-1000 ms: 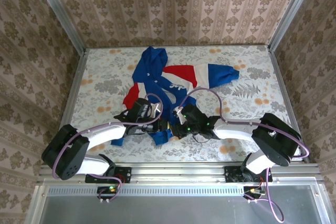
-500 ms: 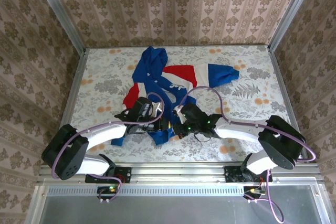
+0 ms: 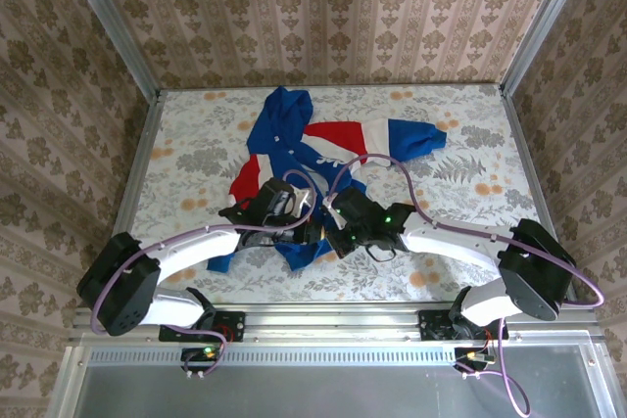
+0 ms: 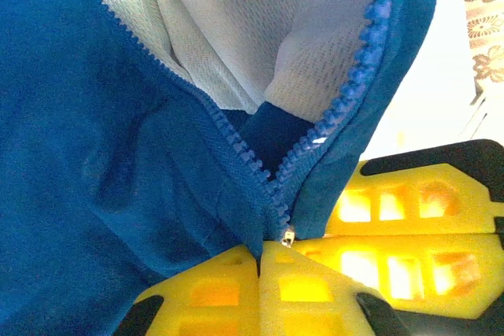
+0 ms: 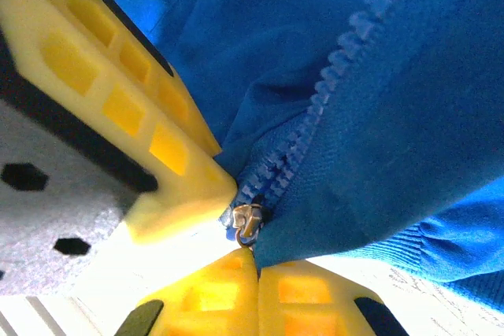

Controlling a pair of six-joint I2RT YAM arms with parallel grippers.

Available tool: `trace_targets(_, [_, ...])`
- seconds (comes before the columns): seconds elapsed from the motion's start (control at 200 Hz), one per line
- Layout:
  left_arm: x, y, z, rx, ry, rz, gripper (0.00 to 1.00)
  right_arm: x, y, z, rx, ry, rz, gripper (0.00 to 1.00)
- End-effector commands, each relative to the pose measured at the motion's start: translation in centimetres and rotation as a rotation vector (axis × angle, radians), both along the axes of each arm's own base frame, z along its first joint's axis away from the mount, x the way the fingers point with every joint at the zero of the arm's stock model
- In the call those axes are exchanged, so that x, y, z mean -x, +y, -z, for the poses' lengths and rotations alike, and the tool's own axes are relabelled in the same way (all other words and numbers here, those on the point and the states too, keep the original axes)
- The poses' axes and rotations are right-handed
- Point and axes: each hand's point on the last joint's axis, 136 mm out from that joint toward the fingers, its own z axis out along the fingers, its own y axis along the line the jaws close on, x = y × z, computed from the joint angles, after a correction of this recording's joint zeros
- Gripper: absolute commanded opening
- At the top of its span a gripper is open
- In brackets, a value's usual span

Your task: Zip up the jacket

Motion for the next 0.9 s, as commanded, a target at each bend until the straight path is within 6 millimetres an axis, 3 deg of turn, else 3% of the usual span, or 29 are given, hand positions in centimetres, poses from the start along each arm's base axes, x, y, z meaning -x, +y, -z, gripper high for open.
trace_targets(0.0, [2.1,1.2,1.0,-0.084,0.042,0.059,0.00,-1.6,-0.9,-2.5,0.058,-0.109,-0.012,0.00])
trace_targets(0.295, [2.3,1.0,0.2,-0.064,0.026,0.088,0.00,0.6,0.2,-2.6,0.071,-0.128,-0.300,0.00])
trace_targets(0.565, [2.7,1.0,-0.2,-0.020,0.032,0.077,0.00,-1.4,-0.3,-4.4,0.074,-0.254,-0.228,0.00])
trace_targets(0.895, [2.9,1.1,-0.6,0.018,0.026,0.060,0.00,-1.6,-0.3,-3.7,0.056,-0.306,-0.234,0.04])
